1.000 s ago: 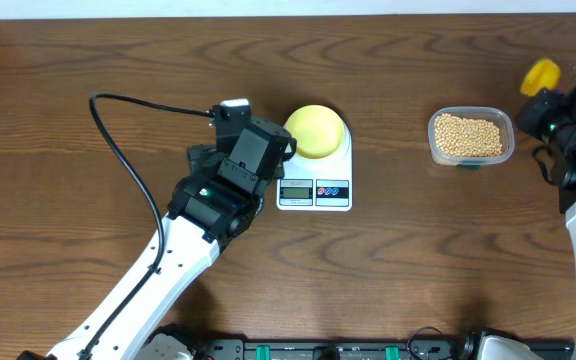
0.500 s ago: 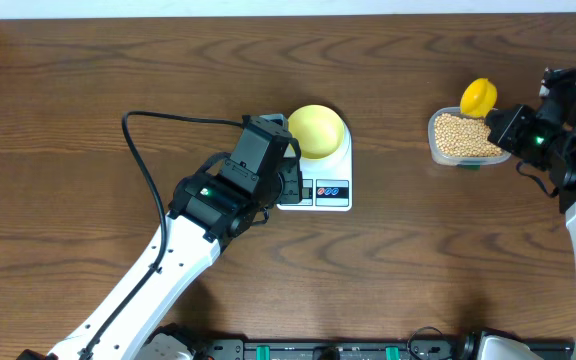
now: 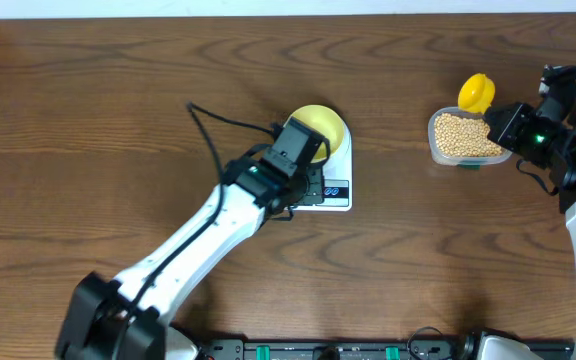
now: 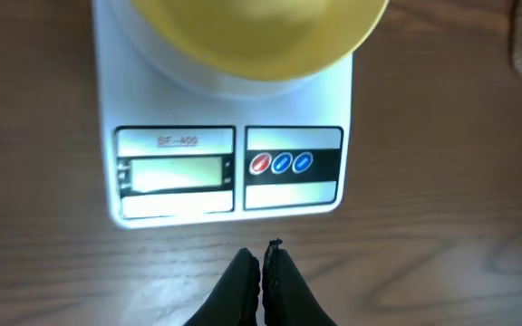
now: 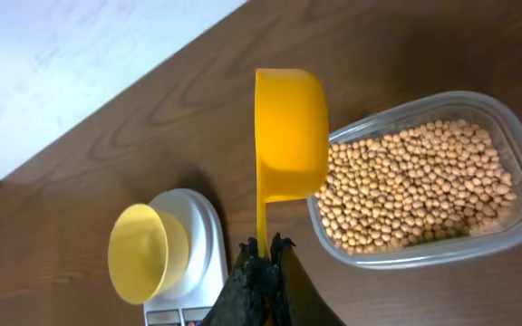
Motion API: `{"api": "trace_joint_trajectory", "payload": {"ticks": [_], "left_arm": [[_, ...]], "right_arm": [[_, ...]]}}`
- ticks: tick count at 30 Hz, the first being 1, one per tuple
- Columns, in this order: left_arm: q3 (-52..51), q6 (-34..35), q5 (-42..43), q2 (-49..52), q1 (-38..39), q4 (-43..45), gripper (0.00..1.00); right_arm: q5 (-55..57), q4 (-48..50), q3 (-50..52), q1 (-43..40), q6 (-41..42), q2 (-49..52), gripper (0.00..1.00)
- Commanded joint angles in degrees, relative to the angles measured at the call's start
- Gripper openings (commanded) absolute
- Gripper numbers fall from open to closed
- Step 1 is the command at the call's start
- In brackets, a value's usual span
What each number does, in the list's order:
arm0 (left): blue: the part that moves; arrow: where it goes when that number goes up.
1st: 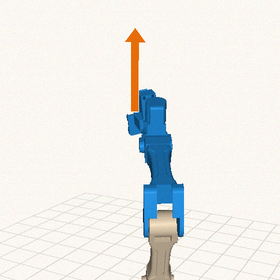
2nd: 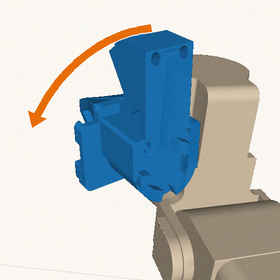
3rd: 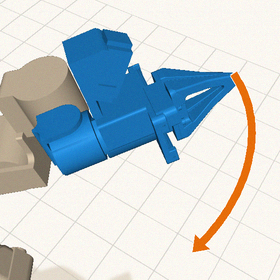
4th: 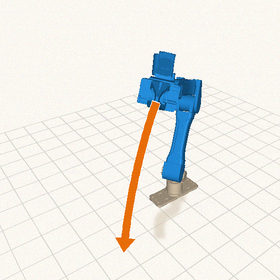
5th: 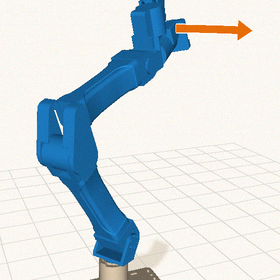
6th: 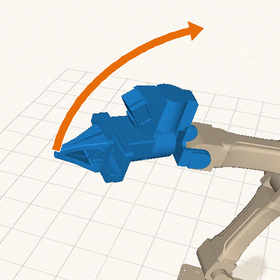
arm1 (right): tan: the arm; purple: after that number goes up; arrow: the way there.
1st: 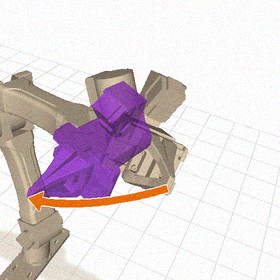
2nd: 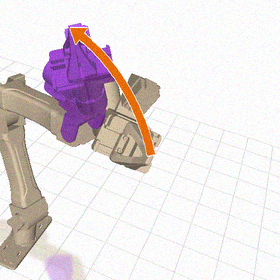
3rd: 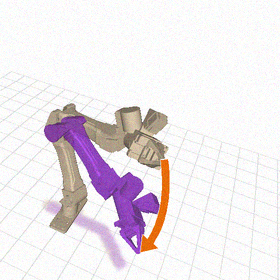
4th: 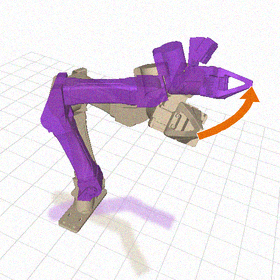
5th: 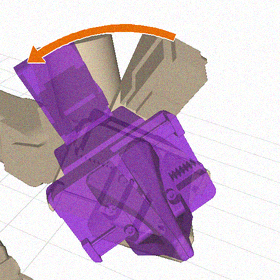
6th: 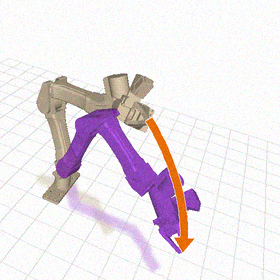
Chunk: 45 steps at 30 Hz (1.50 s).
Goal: Scoop item into bowl and weigh 50g on scale
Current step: 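Move the left gripper down to the scale's buttons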
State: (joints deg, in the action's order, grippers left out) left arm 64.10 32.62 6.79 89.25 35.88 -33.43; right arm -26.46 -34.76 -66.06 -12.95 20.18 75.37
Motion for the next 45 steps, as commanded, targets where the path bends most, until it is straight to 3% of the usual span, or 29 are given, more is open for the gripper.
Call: {"api": "trace_joint_trajectory", "payload": {"ticks": [1,7,18,45], "left_arm": [[-0.50,0.63,0.11,3.58,0.11,1.53,0.07],[-0.50,0.44,0.94,10.64,0.11,3.80,0.07],[-0.50,-1.95,3.06,14.14,0.72,8.52,0.07],[-0.52,-2.12,2.64,14.67,0.87,11.26,0.07]], "right_arm": [[-0.94,0.28,-0.90,-0.07,-0.04,0.17,0.01],[-0.63,1.40,-0.90,-0.07,-0.13,0.17,0.01],[0.33,1.57,-0.90,-0.07,-1.01,0.17,0.01],[0.81,1.88,-0.90,1.05,-0.96,0.17,0.01]]}}
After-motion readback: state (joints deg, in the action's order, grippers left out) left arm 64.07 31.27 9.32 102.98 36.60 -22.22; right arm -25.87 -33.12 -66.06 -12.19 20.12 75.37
